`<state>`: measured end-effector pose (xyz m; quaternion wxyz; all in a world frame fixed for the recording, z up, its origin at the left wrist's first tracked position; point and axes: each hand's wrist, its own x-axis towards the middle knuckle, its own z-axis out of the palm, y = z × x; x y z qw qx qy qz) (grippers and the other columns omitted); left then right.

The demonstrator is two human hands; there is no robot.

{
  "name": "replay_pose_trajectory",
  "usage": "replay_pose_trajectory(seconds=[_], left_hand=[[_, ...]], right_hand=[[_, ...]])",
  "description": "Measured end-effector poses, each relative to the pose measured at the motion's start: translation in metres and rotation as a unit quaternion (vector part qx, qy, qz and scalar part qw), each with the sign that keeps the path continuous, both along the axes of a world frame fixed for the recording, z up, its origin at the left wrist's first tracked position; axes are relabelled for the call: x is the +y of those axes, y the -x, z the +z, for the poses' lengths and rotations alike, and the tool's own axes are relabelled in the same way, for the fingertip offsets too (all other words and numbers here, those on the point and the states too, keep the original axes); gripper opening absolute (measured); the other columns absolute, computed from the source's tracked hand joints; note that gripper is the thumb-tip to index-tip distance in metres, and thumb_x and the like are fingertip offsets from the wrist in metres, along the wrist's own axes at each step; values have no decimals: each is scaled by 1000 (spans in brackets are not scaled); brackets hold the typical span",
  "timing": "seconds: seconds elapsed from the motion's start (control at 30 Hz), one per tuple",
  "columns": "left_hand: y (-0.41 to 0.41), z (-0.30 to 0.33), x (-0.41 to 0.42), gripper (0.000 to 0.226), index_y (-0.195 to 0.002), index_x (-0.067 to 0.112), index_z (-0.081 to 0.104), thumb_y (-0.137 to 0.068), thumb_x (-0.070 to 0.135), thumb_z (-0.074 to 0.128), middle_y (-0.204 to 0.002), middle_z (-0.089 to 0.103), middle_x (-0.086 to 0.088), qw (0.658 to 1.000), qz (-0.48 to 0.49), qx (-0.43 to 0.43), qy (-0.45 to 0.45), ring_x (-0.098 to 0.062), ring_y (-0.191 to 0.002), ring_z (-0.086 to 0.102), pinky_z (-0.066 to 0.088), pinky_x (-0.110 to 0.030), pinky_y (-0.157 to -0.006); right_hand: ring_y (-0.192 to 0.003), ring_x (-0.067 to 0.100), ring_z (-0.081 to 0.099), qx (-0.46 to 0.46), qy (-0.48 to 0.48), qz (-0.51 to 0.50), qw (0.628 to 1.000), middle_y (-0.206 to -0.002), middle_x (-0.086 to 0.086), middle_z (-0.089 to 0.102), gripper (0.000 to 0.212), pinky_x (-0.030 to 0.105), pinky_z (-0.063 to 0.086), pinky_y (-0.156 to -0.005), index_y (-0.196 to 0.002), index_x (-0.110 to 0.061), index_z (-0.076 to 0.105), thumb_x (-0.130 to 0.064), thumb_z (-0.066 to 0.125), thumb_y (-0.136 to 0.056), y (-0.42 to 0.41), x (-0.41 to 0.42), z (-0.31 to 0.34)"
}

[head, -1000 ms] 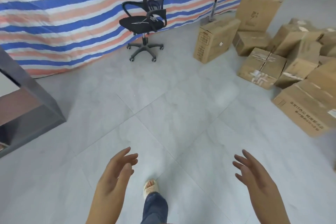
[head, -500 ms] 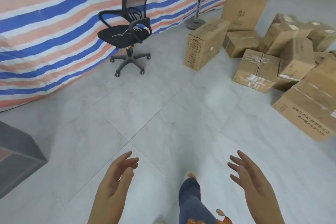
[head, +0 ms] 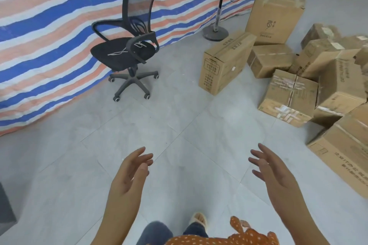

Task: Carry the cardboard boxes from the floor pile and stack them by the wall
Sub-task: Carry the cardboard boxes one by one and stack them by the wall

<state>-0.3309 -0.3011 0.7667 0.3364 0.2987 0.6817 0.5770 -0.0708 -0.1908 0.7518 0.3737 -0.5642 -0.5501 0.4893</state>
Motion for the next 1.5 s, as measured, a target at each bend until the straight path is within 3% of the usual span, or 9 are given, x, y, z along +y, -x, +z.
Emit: replay_pose_trajectory(seconds=[0.13,0.3,0.53,0.73,0.93,1.03,1.17,1.37,1.5], left_hand=[[16,-8,69,31,-114,30,61,-96,10,45,-107,70,9,1000,-5,-2,19,-7,-102,66,55,-29,-84],[60,-26,164,27,-111,35,60,-95,18,45,-105,69,16,999,-23,11,42,-2,-98,65,52,-11,-78],[155,-16,339,27,-109,42,56,-85,40,44,-100,68,21,996,-73,42,37,3,-97,64,49,-21,-83],[222,-8,469,27,-110,37,57,-96,18,45,-102,68,24,989,-134,43,51,4,-95,63,49,-5,-75],[231,-16,572,30,-113,31,59,-97,11,45,-105,69,16,983,-172,41,57,-2,-99,65,54,-29,-84],[227,-26,637,26,-112,32,59,-90,26,47,-105,69,16,981,-176,41,63,-2,-100,65,47,-34,-89],[215,-37,732,29,-111,33,58,-96,12,46,-103,69,18,985,-153,33,68,-1,-98,65,47,-35,-89],[185,-36,875,31,-114,36,55,-96,12,45,-107,69,7,981,-169,37,85,-7,-103,64,47,-42,-97],[178,-62,960,30,-116,40,52,-86,39,47,-107,68,15,971,-206,34,119,-2,-103,62,47,-40,-98]], right_hand=[[-105,1,64,5,14,-13,1000,-114,-25,65,47,33,53,-89,-122,-42,55,-51,48,-76,11,61,-9],[-103,0,64,3,34,-43,999,-112,-26,65,45,34,54,-87,-120,-41,56,-49,48,-77,39,140,-29],[-100,0,65,23,16,-122,992,-109,-21,67,40,27,56,-82,-117,-41,56,-46,47,-78,116,286,-29],[-102,3,64,20,20,-155,988,-113,-21,64,42,29,52,-87,-119,-40,54,-47,47,-78,177,391,-20],[-104,7,62,-7,59,-183,981,-117,-13,61,44,30,48,-92,-124,-33,51,-42,44,-82,190,471,-29],[-106,14,62,-10,70,-200,977,-123,-3,61,44,39,47,-98,-125,-30,51,-39,43,-83,188,533,-38],[-111,23,61,-4,77,-192,978,-129,3,59,32,49,45,-102,-126,-27,50,-25,43,-94,174,637,-44],[-107,9,63,-26,72,-159,984,-119,-13,64,28,45,48,-100,-121,-36,52,-28,44,-95,141,792,-25],[-109,1,62,-48,90,-119,988,-116,-24,65,36,31,50,-96,-117,-48,52,-50,45,-82,135,871,-42]])
